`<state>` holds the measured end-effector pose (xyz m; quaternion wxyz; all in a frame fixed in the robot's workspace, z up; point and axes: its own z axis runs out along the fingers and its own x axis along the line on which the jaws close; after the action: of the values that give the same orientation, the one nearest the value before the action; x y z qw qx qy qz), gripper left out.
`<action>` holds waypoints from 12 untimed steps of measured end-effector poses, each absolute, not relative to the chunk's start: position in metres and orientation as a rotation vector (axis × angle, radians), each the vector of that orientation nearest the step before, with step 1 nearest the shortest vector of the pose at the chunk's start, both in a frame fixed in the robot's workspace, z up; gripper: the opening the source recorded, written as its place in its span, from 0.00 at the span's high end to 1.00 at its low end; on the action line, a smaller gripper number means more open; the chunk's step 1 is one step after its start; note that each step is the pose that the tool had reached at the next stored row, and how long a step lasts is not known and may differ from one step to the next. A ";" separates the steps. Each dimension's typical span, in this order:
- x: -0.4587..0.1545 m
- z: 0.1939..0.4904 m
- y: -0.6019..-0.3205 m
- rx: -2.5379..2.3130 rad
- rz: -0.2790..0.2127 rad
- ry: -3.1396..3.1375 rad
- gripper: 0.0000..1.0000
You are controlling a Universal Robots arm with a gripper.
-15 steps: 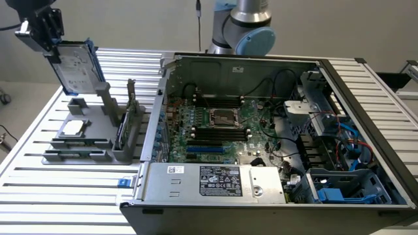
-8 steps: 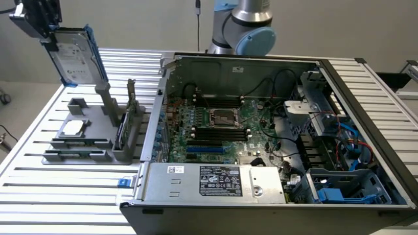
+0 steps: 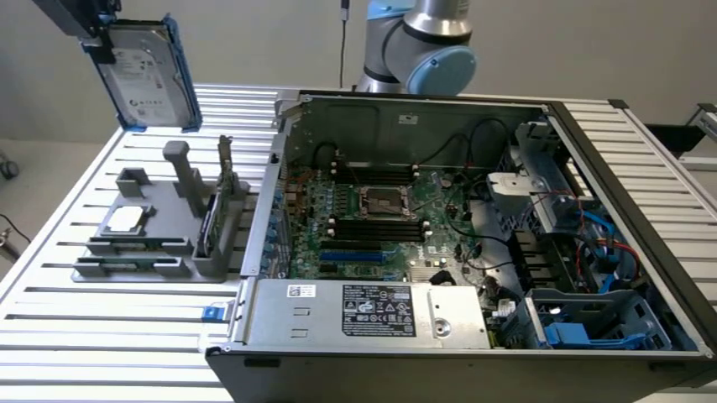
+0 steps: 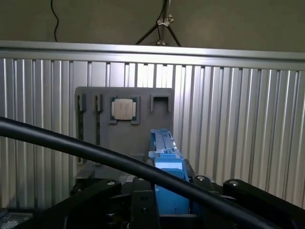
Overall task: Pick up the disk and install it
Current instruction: 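Pick up the disk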
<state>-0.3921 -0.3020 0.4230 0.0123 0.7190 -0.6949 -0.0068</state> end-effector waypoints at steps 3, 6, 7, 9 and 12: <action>-0.379 0.436 -0.304 2.242 -0.024 -2.167 0.67; -0.365 0.450 -0.306 2.242 -0.025 -2.166 0.67; -0.360 0.455 -0.307 2.241 -0.026 -2.166 0.67; -0.351 0.464 -0.309 2.240 -0.029 -2.165 0.67; -0.338 0.473 -0.312 2.238 -0.032 -2.163 0.67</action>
<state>-0.3376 -0.3118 0.4733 0.0143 0.7190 -0.6948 -0.0104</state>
